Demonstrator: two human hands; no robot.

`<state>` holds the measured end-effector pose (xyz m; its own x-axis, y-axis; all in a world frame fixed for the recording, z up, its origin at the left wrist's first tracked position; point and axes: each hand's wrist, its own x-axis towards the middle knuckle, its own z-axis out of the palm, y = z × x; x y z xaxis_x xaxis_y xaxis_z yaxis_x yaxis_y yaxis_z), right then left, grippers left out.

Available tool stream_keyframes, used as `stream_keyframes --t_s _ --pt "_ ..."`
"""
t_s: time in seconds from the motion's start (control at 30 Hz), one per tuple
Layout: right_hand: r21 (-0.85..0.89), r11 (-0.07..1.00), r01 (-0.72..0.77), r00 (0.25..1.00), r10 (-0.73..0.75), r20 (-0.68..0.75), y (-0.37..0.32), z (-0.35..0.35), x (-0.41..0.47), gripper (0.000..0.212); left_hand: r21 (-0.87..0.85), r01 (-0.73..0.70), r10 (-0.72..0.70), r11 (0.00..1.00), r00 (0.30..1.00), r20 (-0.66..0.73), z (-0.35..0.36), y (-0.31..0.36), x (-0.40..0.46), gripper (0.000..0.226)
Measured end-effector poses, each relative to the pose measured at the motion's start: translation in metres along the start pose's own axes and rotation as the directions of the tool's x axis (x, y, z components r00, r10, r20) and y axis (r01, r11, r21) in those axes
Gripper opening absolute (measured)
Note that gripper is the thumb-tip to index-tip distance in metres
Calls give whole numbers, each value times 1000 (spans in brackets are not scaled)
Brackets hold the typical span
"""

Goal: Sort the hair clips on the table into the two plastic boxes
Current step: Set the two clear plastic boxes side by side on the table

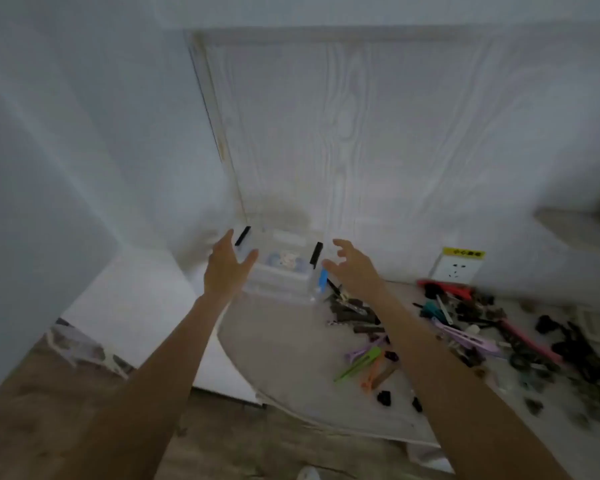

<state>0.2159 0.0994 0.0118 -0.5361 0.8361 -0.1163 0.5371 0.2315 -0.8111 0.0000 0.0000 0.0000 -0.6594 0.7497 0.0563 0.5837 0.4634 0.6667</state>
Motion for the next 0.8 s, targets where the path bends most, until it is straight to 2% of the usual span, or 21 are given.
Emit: stream_keyframes --t_s 0.13,0.2,0.3,0.4,0.6,0.7,0.8 --pt "224 965 -138 990 140 8 -9 27 18 61 -100 82 -72 992 992 103 8 -6 18 69" --pt "310 940 -144 983 171 -63 -9 35 20 58 -146 66 -61 987 997 42 8 -1 15 62" --pt "311 947 -82 955 163 -247 -10 33 7 50 -287 19 -47 958 995 -93 -4 7 0 54" --pt "273 962 -31 928 129 -351 -3 24 -24 35 -296 -31 7 955 997 -83 -15 12 -24 36" --pt "259 965 31 952 50 -301 23 30 -83 29 -96 -86 84 992 996 -25 0 -14 -80 22" --pt "278 961 -8 964 81 -252 34 43 -100 33 -76 -37 37 996 999 -2 7 -27 -100 23" --pt "383 920 -86 984 138 -111 54 54 -109 42 -117 57 -55 991 998 20 13 -43 -116 22"
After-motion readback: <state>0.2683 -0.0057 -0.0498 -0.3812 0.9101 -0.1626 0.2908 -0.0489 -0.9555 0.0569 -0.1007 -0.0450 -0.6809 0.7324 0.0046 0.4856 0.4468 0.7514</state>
